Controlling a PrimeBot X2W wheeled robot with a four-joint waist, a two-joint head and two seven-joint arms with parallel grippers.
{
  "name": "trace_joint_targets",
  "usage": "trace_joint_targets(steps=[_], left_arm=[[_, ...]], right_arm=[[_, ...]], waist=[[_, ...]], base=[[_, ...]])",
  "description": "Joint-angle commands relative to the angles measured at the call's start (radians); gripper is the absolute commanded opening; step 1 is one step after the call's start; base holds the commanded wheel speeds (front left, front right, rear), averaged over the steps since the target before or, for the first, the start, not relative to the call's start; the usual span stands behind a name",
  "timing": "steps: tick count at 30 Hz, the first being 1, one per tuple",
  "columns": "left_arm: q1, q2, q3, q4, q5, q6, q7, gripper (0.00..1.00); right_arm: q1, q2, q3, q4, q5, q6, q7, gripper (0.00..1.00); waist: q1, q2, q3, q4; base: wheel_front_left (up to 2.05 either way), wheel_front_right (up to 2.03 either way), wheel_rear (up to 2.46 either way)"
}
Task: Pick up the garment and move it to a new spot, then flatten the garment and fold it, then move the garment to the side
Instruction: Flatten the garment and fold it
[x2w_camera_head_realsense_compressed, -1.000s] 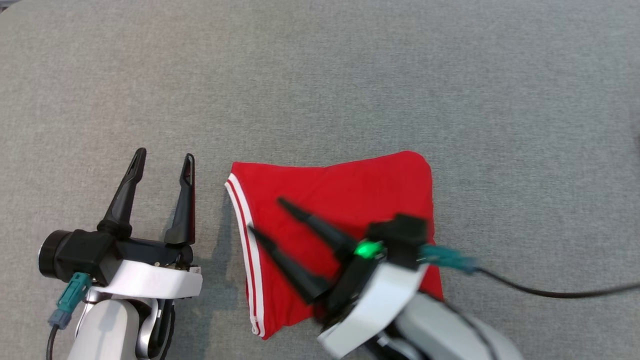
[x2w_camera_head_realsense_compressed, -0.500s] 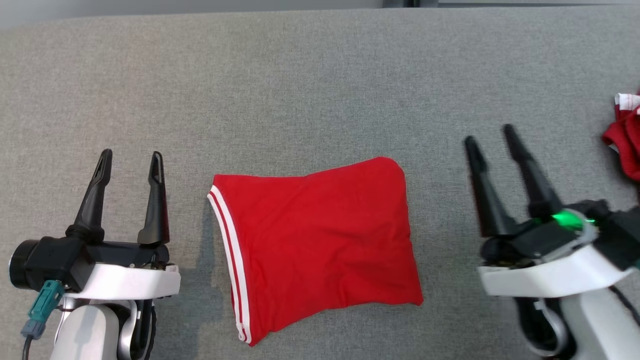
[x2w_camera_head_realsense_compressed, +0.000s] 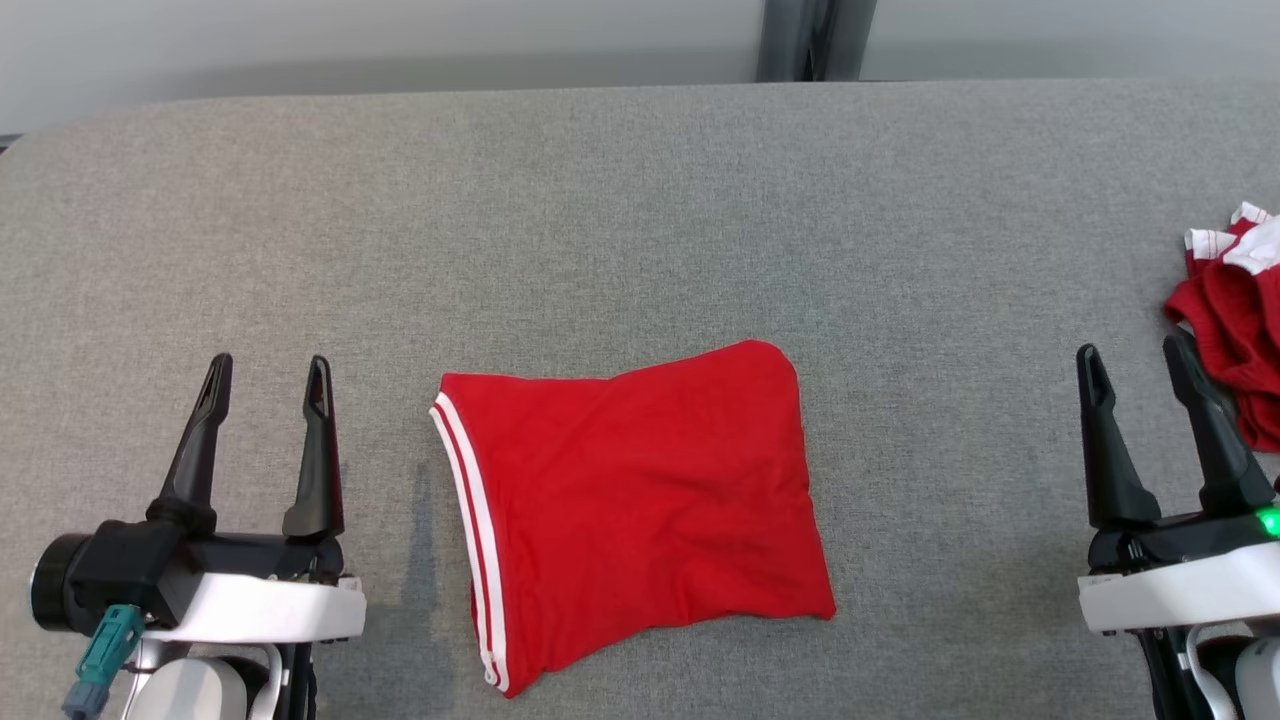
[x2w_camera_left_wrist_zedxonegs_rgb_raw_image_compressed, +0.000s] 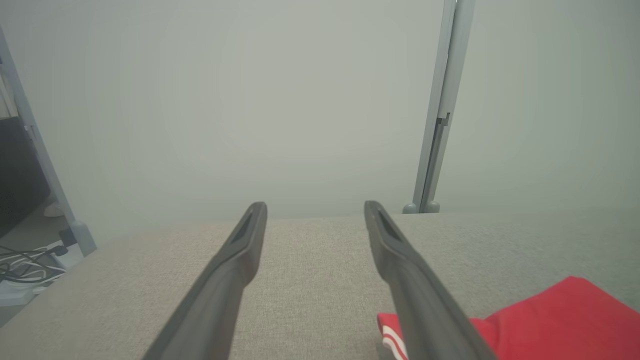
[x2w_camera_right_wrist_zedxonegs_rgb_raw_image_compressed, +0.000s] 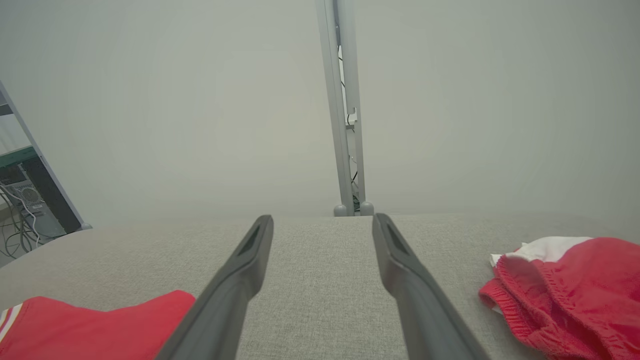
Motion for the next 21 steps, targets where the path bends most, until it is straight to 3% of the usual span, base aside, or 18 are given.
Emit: trace_joint_targets(steps=[1,21], left_arm=[[0.012,0.002,0.000,-0.001,0.005,0.007,-0.003,1.00],[0.130,0.020,-0.028,-0.018,0.004,0.025,0.055,1.00]], right_arm=[[0.013,0.004,-0.005,0.009,-0.005,0.000,0.005,1.00],[0.131,0.024,-0.018,0.052,-0.029,0.000,0.044,1.00]], waist=[[0.0000,-0.0001,-0.011,0.000],[0.0000,-0.0001,-0.159,-0.019]], base=[[0.00,0.00,0.00],[0.00,0.00,0.00]])
